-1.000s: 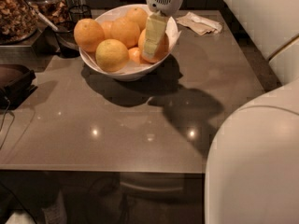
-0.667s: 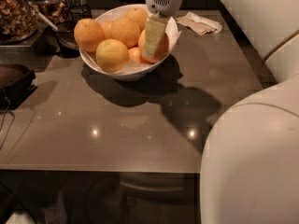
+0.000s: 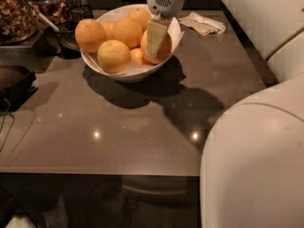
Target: Pick orange from white bowl
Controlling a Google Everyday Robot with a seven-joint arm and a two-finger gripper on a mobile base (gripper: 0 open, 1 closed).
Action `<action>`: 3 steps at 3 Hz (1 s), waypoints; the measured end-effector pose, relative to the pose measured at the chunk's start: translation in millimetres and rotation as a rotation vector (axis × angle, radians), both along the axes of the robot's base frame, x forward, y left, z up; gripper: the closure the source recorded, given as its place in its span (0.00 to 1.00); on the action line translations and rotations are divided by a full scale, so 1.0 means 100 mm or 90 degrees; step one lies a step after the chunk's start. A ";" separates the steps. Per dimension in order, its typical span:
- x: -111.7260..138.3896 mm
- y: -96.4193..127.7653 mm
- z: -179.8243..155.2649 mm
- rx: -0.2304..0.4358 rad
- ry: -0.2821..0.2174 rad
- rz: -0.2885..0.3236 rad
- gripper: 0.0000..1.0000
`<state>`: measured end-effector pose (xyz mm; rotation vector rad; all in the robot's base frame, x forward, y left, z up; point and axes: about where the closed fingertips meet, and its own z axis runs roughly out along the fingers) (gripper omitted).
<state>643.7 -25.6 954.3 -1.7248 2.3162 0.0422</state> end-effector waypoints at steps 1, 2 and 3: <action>-0.01 0.01 0.00 0.003 -0.003 -0.001 0.71; -0.03 0.00 -0.01 0.008 -0.002 -0.002 0.95; -0.03 0.00 -0.01 0.008 -0.002 -0.002 1.00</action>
Offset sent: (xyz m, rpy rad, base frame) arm -0.0244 -0.0145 -0.0006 -0.0196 0.0630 -0.0031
